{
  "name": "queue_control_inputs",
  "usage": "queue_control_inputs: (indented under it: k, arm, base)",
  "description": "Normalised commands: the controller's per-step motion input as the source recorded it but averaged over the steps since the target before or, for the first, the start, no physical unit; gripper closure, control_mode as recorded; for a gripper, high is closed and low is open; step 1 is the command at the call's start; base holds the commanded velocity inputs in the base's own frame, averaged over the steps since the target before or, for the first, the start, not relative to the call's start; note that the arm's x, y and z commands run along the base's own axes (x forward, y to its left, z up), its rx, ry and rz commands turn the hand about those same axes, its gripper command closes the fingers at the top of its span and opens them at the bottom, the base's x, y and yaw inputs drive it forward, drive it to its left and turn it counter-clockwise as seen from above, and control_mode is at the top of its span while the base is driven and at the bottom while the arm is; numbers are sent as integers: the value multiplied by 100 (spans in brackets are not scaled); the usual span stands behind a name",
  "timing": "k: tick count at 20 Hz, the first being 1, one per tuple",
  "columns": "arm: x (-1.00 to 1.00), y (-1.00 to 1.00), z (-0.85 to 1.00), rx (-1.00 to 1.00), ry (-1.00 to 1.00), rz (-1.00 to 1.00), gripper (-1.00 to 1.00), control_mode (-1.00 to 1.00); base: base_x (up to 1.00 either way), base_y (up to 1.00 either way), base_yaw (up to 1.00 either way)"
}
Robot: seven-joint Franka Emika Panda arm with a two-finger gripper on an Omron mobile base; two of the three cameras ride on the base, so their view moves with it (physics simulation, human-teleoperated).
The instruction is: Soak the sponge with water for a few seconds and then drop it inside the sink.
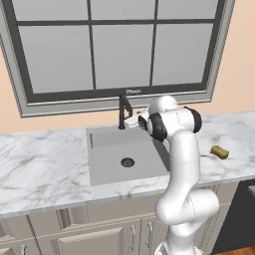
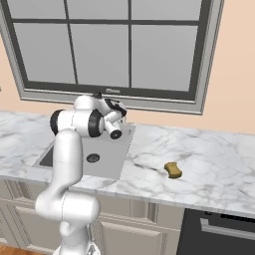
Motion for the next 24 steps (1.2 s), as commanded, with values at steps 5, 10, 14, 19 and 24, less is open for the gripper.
queue_control_inputs:
  k: [5, 10, 14, 19, 24]
  arm:
    - [21, 0, -10, 0, 0, -5, -100, -100]
    - [26, 0, -4, 0, 0, -5, -100, -100]
    - [26, 0, -2, 0, -1, -6, -100, -100]
    - [13, 0, 0, 0, 0, -3, -100, -100]
    - [1, -7, -2, 0, 0, -1, -100, -100]
  base:
    - [0, 0, 0]
    - [0, 0, 0]
    - [0, 0, 0]
    - [0, 0, 0]
    - [0, 0, 0]
